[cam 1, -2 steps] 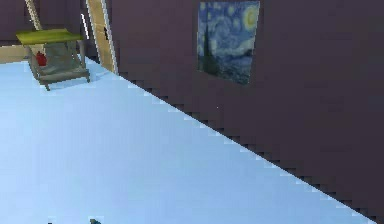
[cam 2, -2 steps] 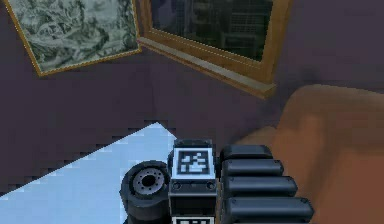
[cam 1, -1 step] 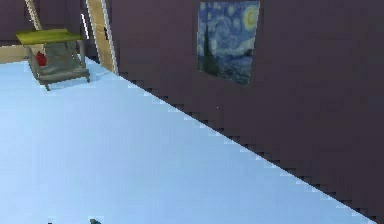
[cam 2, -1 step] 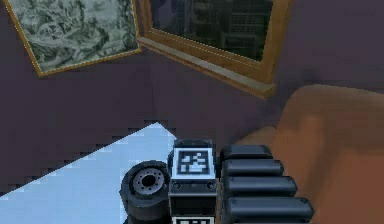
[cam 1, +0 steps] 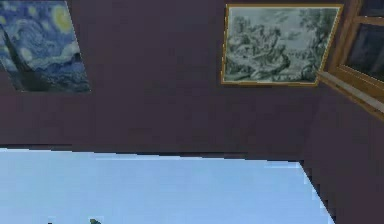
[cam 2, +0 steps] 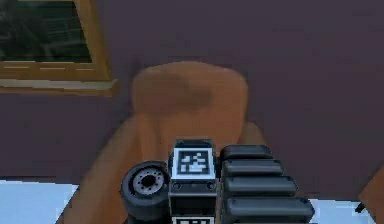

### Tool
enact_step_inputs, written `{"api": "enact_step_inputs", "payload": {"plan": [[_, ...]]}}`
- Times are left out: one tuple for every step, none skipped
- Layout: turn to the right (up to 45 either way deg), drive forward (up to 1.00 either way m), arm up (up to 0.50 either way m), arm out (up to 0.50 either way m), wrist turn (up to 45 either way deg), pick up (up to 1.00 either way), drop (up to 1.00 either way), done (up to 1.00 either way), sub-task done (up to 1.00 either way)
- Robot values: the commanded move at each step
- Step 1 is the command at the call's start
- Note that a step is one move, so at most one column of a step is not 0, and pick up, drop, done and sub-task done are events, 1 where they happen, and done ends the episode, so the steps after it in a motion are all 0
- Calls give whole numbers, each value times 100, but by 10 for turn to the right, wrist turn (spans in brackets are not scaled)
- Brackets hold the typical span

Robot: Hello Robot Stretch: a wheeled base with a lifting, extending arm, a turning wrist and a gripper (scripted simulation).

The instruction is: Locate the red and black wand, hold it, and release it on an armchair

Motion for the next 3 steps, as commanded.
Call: {"api": "enact_step_inputs", "payload": {"plan": [[390,0,0,0,0,0,0,0,0],[0,0,0,28,0,0,0,0,0],[0,0,0,0,390,0,0,0,0]]}}
